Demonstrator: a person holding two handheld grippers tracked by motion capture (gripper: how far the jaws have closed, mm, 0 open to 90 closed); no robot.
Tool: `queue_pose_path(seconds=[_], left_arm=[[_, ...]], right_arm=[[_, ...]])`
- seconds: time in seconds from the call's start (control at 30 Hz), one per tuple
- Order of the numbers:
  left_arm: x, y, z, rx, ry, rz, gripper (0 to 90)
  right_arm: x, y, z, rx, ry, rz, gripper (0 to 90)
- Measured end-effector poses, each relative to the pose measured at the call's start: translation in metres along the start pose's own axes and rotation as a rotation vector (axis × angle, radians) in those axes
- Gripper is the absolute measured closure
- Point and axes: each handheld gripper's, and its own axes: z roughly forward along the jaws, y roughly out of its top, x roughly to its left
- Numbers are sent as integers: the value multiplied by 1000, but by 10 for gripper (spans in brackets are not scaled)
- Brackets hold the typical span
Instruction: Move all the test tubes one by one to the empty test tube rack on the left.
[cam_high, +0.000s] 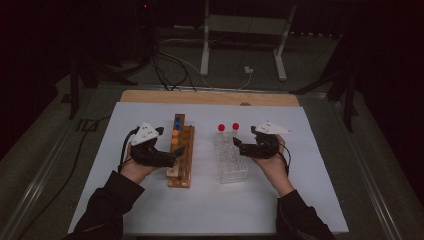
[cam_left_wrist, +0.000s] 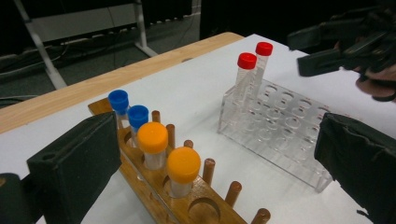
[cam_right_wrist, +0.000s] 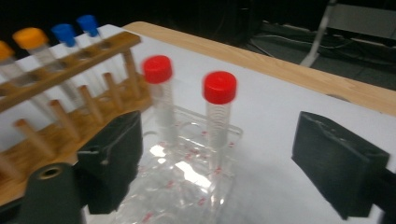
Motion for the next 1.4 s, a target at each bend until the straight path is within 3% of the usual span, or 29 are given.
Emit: queue_pose_path(seconds=[0.07,0.17,0.57,0.77,0.93,1.23,1.4], left_arm=[[0,0,0,2,4,-1,13],[0,0,0,0,6,0,13],[2,-1,0,-1,3,-1,13],[2,-1,0,1,-8,-5,13],[1,0,0,2,-1,0,13],[1,1,-2,0,-7,-3,13],[0,3,-4,-6,-13,-1,13]], right_arm=[[-1,-2,7,14,-10,4,322],[0,-2,16,26,-28,15,427],[3,-2,30,59,-31,-3,743],[2,-2,31,73,-37,-8,756],[4,2,25,35,-49,-17,757],[7,23,-2,-51,-61,-33,757],[12,32,-15,-69,-46,-42,757]])
